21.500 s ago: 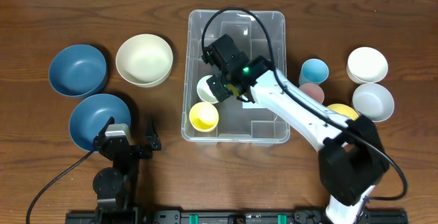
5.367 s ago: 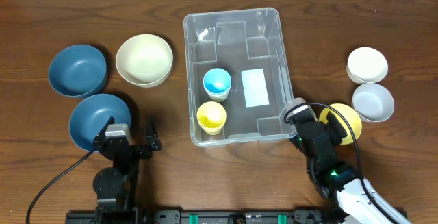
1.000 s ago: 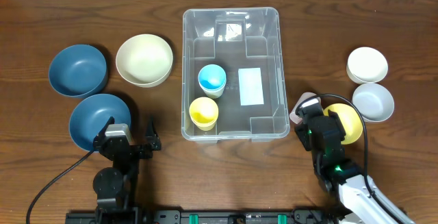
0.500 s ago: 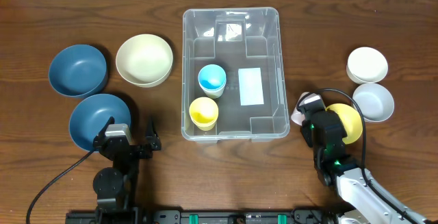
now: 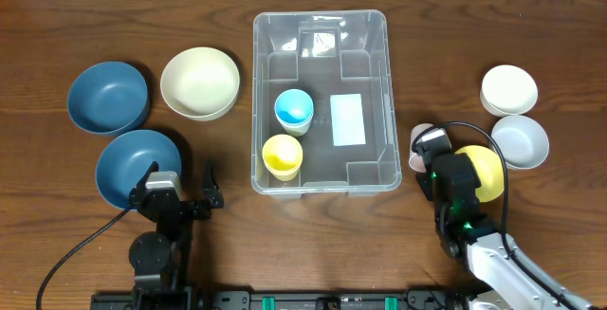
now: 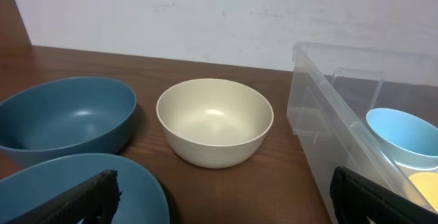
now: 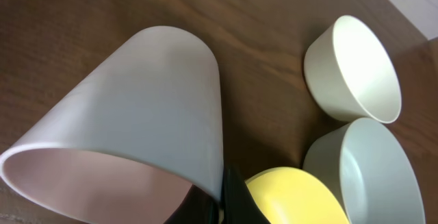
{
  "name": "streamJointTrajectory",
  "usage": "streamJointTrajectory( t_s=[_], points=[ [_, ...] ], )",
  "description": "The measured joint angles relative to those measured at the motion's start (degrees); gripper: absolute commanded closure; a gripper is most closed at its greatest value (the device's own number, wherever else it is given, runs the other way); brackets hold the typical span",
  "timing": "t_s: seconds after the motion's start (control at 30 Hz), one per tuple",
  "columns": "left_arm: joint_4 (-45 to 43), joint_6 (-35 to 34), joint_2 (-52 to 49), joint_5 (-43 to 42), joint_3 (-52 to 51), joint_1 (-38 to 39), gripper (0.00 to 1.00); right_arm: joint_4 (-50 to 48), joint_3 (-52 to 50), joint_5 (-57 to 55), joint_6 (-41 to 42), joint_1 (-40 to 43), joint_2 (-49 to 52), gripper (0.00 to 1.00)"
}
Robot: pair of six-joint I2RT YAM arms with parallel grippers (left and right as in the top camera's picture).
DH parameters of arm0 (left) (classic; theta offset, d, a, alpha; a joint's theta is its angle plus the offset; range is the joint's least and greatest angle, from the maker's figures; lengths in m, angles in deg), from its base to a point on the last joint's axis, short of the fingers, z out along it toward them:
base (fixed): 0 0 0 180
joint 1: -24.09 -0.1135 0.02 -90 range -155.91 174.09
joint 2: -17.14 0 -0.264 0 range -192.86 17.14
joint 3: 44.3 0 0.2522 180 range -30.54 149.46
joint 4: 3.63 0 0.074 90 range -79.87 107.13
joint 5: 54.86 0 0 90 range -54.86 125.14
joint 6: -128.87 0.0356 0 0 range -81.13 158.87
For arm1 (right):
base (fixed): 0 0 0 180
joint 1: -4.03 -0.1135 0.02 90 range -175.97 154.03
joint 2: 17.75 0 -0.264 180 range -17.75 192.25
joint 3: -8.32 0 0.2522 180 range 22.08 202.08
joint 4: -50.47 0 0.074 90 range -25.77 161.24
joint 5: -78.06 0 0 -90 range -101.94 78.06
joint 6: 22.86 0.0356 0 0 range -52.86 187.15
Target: Pack container
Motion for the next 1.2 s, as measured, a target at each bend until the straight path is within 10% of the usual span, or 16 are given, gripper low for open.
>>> streamJointTrajectory(
  t_s=[0.5,1.2],
  points=[
    [0.0,0.0,0.02,-0.02,0.0,0.0,0.02,3.5,5.77,0.13,3.06,-0.04,-11.78,0.99],
    [0.0,0.0,0.02,0.0,-0.02,0.0,0.02,49.86,54.14,11.91,21.86,-0.04,-3.28,0.99]
  ],
)
